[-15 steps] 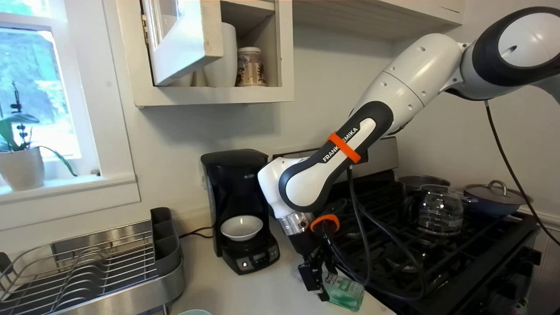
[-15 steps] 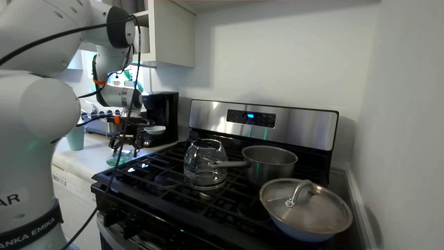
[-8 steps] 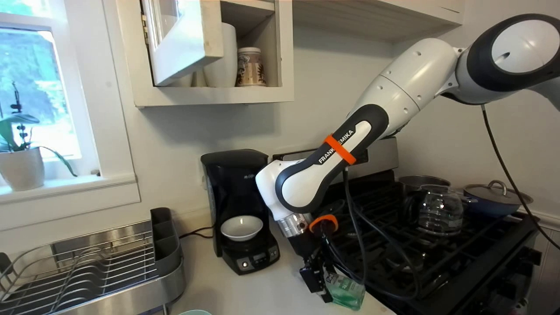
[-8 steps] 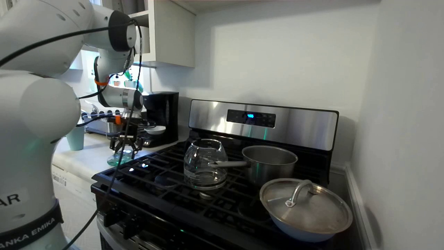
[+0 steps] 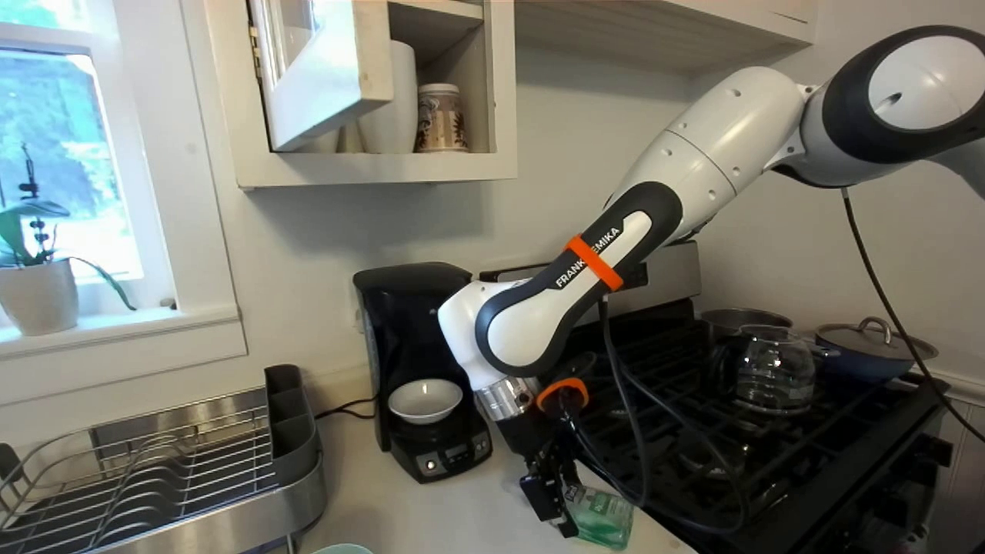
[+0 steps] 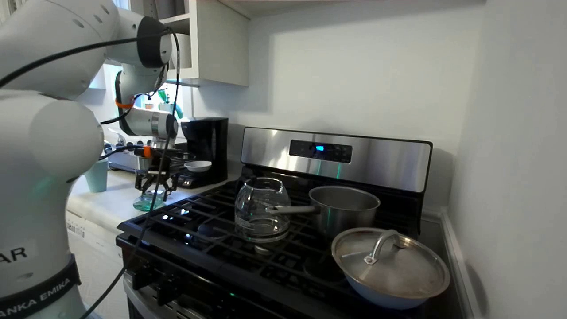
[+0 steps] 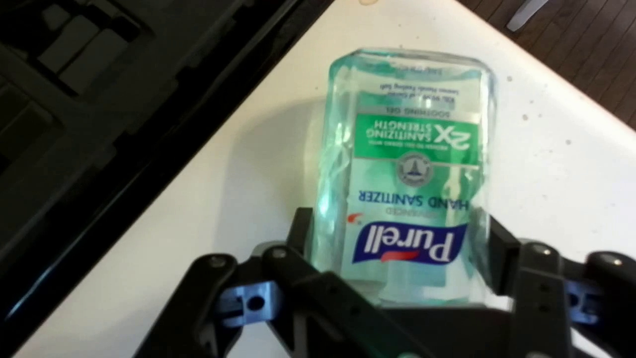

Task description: Position the soap dispenser bottle in an upright position

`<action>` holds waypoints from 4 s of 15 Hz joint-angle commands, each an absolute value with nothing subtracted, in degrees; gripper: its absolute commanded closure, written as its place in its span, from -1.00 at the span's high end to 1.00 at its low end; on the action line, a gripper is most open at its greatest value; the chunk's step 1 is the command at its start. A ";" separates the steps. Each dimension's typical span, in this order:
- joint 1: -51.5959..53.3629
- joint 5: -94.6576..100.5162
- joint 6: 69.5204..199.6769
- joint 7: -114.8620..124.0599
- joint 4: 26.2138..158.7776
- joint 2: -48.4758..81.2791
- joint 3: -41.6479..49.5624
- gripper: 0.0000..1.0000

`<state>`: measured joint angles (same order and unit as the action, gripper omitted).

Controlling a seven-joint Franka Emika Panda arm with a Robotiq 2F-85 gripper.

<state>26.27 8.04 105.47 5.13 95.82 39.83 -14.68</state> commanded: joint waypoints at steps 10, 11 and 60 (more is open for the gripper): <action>36.09 26.51 120.09 4.50 108.74 24.24 -16.15 0.04; 36.10 27.69 122.77 4.24 110.64 22.59 -16.31 0.05; 6.93 62.06 221.91 -6.31 127.76 40.82 -16.78 0.00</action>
<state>7.76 58.04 220.77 -8.40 130.75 38.75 -16.57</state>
